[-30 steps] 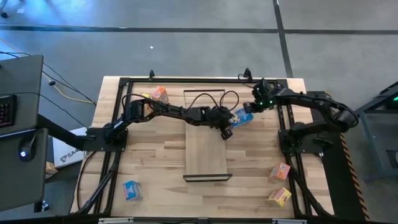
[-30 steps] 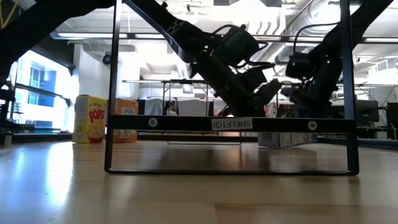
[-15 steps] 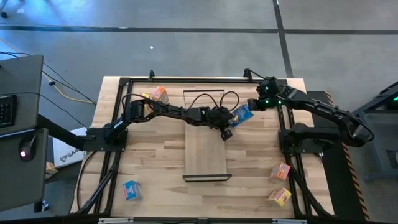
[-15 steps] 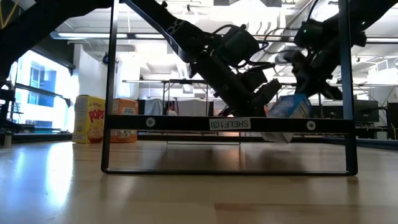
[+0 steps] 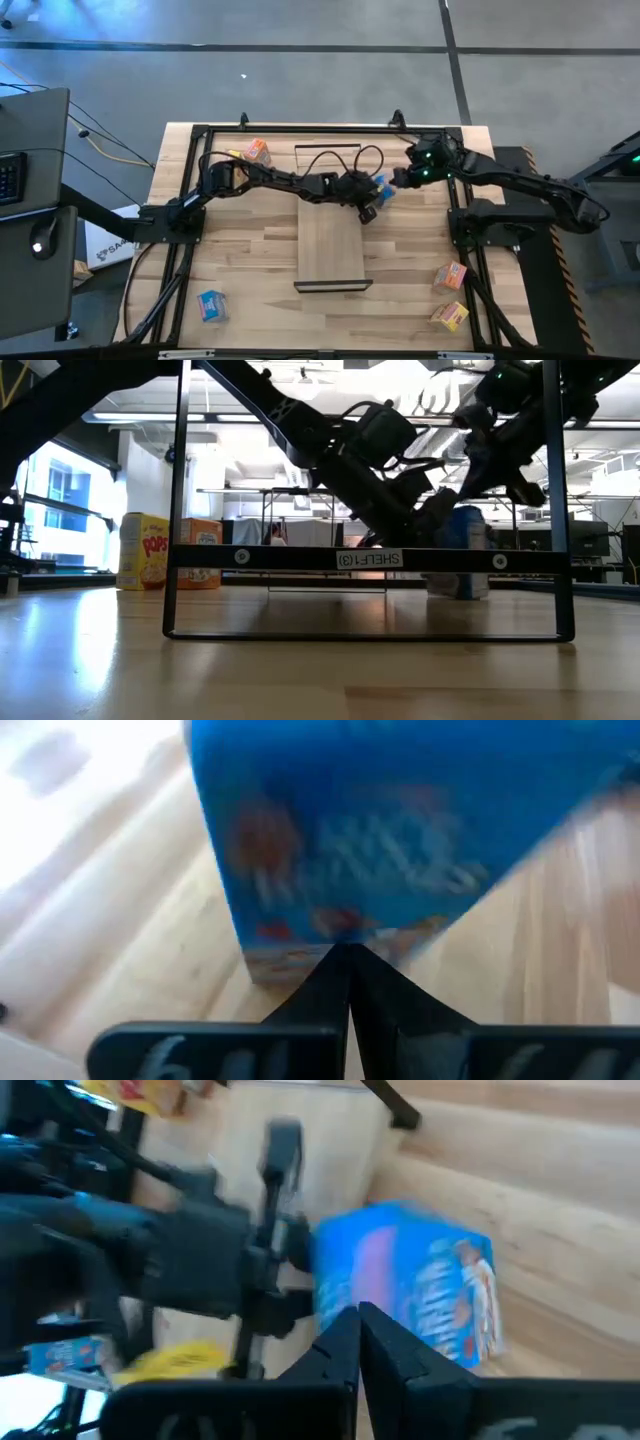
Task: Stack cereal on shelf
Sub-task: Put the top blue cereal box on the shelf
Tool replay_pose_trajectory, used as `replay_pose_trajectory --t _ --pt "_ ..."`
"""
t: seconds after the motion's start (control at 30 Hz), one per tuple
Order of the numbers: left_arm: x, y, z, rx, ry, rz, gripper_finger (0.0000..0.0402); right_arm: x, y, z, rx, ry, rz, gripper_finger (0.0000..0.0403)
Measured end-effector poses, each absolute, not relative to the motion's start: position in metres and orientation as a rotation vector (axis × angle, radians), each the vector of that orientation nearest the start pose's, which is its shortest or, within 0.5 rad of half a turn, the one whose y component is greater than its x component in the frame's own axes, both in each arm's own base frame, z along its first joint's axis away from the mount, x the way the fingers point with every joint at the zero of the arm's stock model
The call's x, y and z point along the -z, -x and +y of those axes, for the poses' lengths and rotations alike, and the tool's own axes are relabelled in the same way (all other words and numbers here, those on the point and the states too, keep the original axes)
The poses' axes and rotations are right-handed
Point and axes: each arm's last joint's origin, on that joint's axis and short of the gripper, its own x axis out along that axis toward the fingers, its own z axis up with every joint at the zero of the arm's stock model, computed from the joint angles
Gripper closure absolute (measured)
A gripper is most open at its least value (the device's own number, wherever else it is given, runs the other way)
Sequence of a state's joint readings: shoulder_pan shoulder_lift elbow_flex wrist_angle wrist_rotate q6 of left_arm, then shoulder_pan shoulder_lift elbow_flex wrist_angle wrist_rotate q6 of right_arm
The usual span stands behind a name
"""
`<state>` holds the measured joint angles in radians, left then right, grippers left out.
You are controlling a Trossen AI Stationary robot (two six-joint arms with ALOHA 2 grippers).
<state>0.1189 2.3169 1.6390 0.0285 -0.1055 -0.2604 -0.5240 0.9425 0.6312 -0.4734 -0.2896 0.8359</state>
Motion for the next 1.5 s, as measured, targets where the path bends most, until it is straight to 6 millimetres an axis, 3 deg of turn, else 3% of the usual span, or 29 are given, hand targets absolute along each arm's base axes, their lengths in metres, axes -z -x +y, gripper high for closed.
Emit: replay_pose_trajectory --t 0.53,0.63,0.8,0.93,1.3,1.5 --pt "-0.137 -0.501 0.069 -0.302 0.26 0.588 0.0401 -0.228 -0.178 -0.075 0.529 -1.039 0.617 0.0403" --pt "-0.142 -0.5 0.076 -0.307 0.267 0.584 0.0401 -0.23 -0.168 -0.075 0.565 -1.01 0.628 0.0403" --pt "-0.169 -0.499 0.097 -0.253 0.299 0.457 0.0401 -0.227 -0.135 -0.075 0.79 -0.984 0.733 0.0403" --pt "-0.16 -0.497 0.107 -0.249 0.36 0.482 0.0401 -0.22 -0.116 -0.076 0.939 -1.006 0.86 0.0403" --pt "-0.167 -0.52 0.08 -0.215 0.248 0.434 0.0401 -0.202 -0.102 -0.095 1.139 -1.009 0.92 0.0403" --pt "-0.149 -0.53 0.084 -0.228 0.247 0.456 0.0401 -0.199 -0.092 -0.105 1.262 -0.979 0.958 0.0403"
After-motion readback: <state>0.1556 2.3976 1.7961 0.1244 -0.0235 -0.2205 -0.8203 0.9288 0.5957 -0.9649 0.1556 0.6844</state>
